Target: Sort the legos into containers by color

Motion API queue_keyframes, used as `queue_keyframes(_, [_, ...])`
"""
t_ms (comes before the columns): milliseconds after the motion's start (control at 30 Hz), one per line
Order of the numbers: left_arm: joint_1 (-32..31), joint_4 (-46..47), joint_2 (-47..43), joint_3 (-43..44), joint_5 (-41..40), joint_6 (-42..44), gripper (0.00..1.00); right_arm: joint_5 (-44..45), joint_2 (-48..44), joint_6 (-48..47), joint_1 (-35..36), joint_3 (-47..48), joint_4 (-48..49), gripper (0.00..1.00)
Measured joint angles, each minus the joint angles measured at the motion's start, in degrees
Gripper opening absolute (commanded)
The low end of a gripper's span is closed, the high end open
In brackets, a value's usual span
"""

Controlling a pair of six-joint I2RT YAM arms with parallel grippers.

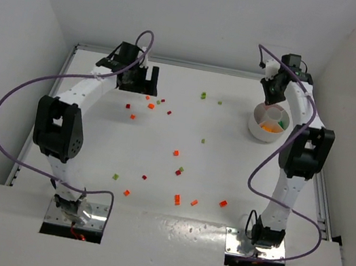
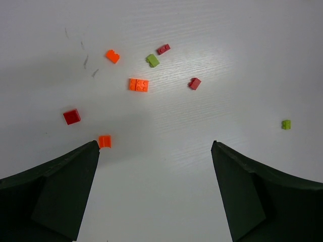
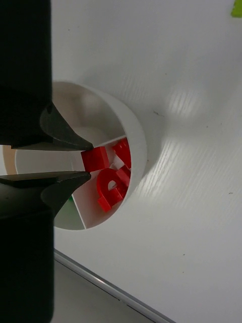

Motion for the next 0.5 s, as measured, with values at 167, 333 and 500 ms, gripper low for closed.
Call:
queue_keyframes(167, [-0.3, -0.5, 0.0, 0.0, 0.0, 0.0, 1.0, 1.4, 2.9, 0.6, -0.7, 2.2, -0.6, 0.04])
queue_keyframes(333, [-0.4, -0.7, 0.1, 0.0, 0.0, 0.2, 1.0, 2.1, 3.8, 0.9, -1.0, 3.3, -1.6, 0.22])
queue_keyframes(500, [-0.5, -1.7, 2.1, 1.4, 0.3, 1.8, 1.0, 2.1, 3.9, 1.4, -1.0, 3.6, -2.0, 0.38])
